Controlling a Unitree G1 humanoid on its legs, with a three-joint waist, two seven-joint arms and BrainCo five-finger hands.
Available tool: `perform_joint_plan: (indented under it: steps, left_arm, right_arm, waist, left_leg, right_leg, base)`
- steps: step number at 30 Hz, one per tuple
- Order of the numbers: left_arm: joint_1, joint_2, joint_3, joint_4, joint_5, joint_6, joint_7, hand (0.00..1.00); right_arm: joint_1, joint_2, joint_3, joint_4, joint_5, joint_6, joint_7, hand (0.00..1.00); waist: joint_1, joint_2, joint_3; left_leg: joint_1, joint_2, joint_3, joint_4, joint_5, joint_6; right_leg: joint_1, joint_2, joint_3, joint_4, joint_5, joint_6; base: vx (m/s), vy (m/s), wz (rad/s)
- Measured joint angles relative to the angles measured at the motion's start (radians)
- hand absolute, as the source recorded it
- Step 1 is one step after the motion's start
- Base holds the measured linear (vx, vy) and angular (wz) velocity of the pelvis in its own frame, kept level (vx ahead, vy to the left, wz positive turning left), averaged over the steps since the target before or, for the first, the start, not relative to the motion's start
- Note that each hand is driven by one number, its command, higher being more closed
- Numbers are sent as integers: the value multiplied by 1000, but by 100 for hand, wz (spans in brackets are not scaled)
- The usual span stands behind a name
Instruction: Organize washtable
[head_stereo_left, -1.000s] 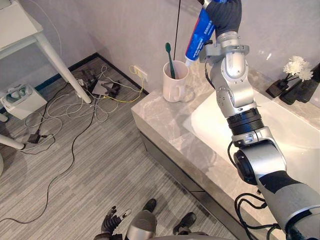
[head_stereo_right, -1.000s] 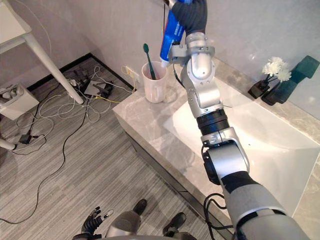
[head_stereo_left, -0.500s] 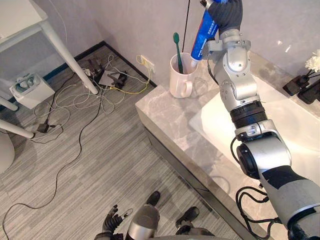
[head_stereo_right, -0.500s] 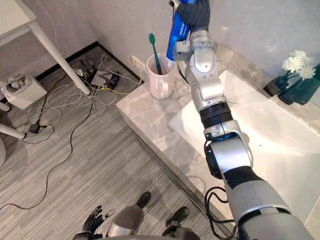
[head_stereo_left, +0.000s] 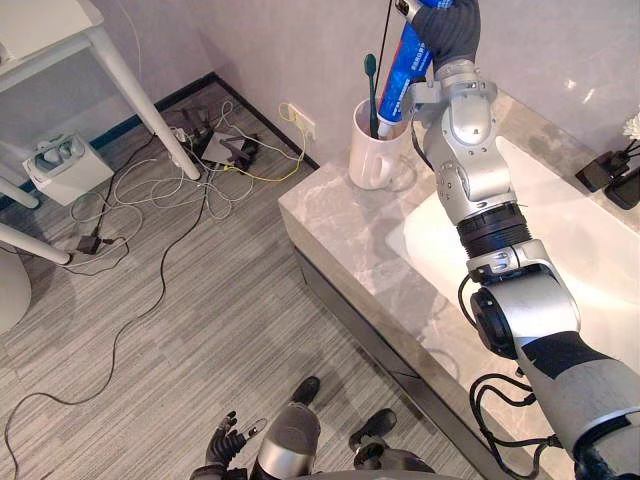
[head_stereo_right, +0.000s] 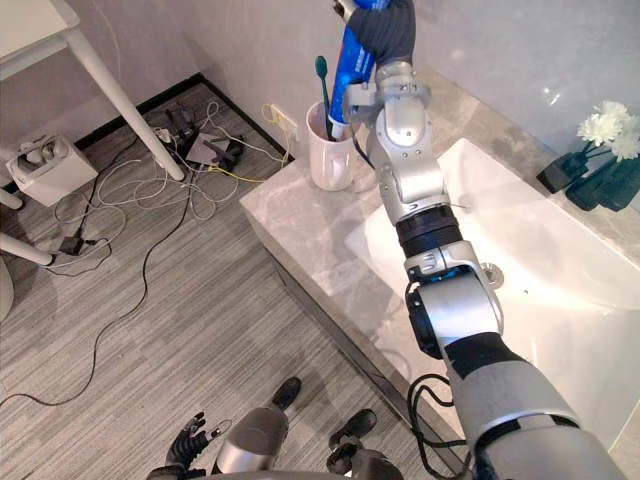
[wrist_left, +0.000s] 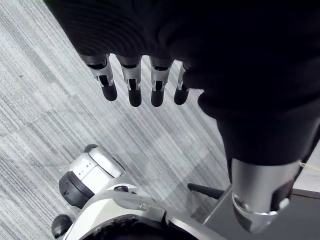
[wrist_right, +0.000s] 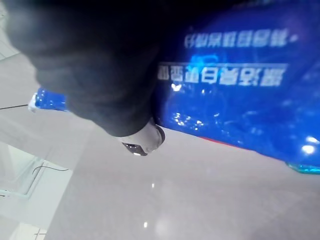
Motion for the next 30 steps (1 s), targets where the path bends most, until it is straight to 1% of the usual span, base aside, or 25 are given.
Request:
perform_joint_plan:
  steps: [6, 7, 8, 11, 13, 15, 16, 23, 26, 30]
  left_arm:
    - [0, -1, -1, 1, 0, 0, 15, 0]
    - [0, -1, -1, 1, 0, 0, 15, 0]
    - [0, -1, -3, 0, -1, 0, 15, 0]
    - [0, 0, -9, 0, -1, 0, 15, 0]
    - [0, 0, -9, 0, -1, 0, 15, 0]
    - [0, 0, -9, -1, -1, 0, 15, 0]
    - [0, 0, -9, -1, -1, 0, 15, 0]
    - [1, 0, -10, -1, -2, 0, 15, 0]
    - [1, 6, -20, 0, -3, 0, 15, 0]
    - [1, 7, -20, 1, -3, 0, 15, 0]
  right_arm:
    - [32, 15, 20, 0, -2, 0, 3, 100]
    - [40, 15, 25, 0, -3, 0, 4, 100]
    - [47, 15, 33, 0, -4, 1, 5, 100]
    - [74, 21, 47, 0, -13, 2, 7, 100]
    - [89, 24, 55, 0, -14, 3, 7, 100]
    - [93, 25, 64, 1, -18, 8, 7, 100]
    - [93, 25, 67, 3, -25, 10, 8, 0]
    - [120, 26, 89, 8, -50, 11, 11, 0]
    - [128, 27, 88, 8, -52, 11, 8, 0]
    - [129, 35, 88, 7, -52, 11, 8, 0]
  waist:
    - [0, 0, 0]
    - [0, 0, 0]
    - [-1, 0, 0]
    - [-1, 0, 0]
    - [-1, 0, 0]
    - [-1, 0, 0]
    - [-1, 0, 0]
    - [-1, -1, 0]
    - [-1, -2, 0]
    - [-2, -3, 0]
  left_leg:
    - [5, 2, -2, -4, 2, -2]
    - [3, 1, -2, -2, 3, -4]
    - [-3, -2, -3, -1, 9, -12]
    - [-6, -10, -3, 12, 12, -15]
    - [-7, -16, -2, 16, 21, -26]
    - [-9, -15, -2, 16, 25, -29]
    - [-9, -14, -2, 16, 26, -28]
    - [-12, -10, -1, 2, 34, -22]
    - [-11, -5, 4, -19, 42, -10]
    - [-6, -3, 7, -19, 42, -10]
  right_leg:
    - [-29, -22, 0, 79, -45, 1]
    - [-40, -28, 1, 95, -52, -3]
    - [-49, -34, 4, 107, -56, -2]
    - [-49, -41, 7, 116, -66, -1]
    - [-49, -49, 7, 122, -69, 0]
    - [-49, -47, 6, 121, -69, -1]
    - [-49, -47, 7, 121, -69, -1]
    - [-57, -47, 4, 122, -69, -2]
    - [-65, -47, 4, 126, -58, -4]
    - [-65, -48, 7, 140, -57, -6]
  base:
    - [34, 2, 2]
    - [72, 10, 4]
    - [68, 11, 5]
    - [18, 6, 4]
    - [-6, 8, 4]
    - [-42, -13, 3]
    - [-50, -19, 1]
    - [-67, -6, 3]
    - [-65, 2, 0]
    - [-8, 0, -1]
